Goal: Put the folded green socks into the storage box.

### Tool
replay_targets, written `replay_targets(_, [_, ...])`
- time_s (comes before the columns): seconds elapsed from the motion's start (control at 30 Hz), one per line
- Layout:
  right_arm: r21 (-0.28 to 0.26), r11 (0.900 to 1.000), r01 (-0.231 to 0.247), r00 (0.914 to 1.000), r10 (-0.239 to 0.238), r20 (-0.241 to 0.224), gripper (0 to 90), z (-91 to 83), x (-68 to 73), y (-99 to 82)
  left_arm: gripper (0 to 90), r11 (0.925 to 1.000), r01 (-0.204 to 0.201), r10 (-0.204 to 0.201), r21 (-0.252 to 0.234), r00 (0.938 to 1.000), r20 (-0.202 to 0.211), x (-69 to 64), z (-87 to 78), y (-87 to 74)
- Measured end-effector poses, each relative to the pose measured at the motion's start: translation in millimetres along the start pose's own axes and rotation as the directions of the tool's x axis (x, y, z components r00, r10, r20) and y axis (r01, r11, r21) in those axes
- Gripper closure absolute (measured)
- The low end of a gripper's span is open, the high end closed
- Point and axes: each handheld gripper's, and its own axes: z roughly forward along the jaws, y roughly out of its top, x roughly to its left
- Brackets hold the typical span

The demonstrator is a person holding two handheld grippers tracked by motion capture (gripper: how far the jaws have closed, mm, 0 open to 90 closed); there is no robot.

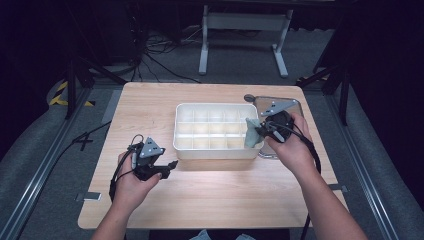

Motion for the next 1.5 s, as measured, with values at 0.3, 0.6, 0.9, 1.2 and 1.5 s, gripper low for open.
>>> replay_targets(0.3, [0.006, 0.9998, 0.018, 0.9992, -0.018, 0.035, 79.2, 14.5, -7.3, 5.2, 38.4, 1.0000, 0.002, -0.002, 0.003, 1.0000, -0.001, -0.5, 0.1, -0.9])
replay_targets(0.6, [0.057, 0.9970, 0.052, 0.9956, -0.056, 0.075, 79.1, 41.7, -7.0, 4.5, 38.2, 1.0000, -0.006, 0.006, 0.004, 1.0000, -0.005, 0.4, -0.5, -1.4])
replay_targets(0.9, [0.131, 0.9838, 0.123, 0.9828, -0.139, 0.122, 79.0, 55.3, 3.5, 3.8, 38.1, 0.9999, -0.007, 0.007, 0.011, 1.0000, 0.001, 0.0, 1.1, -1.6])
replay_targets(1.2, [0.188, 0.9733, 0.131, 0.9846, -0.150, 0.090, 78.9, 70.5, 8.3, -6.2, 37.9, 0.9999, -0.010, 0.010, 0.010, 1.0000, -0.001, 0.0, 1.2, -1.0])
replay_targets(1.5, [0.247, 0.9623, 0.115, 0.9913, -0.127, 0.034, 78.6, 84.7, 12.4, -17.2, 37.8, 0.9999, -0.003, 0.003, 0.012, 1.0000, 0.004, -1.2, 2.5, -1.5])
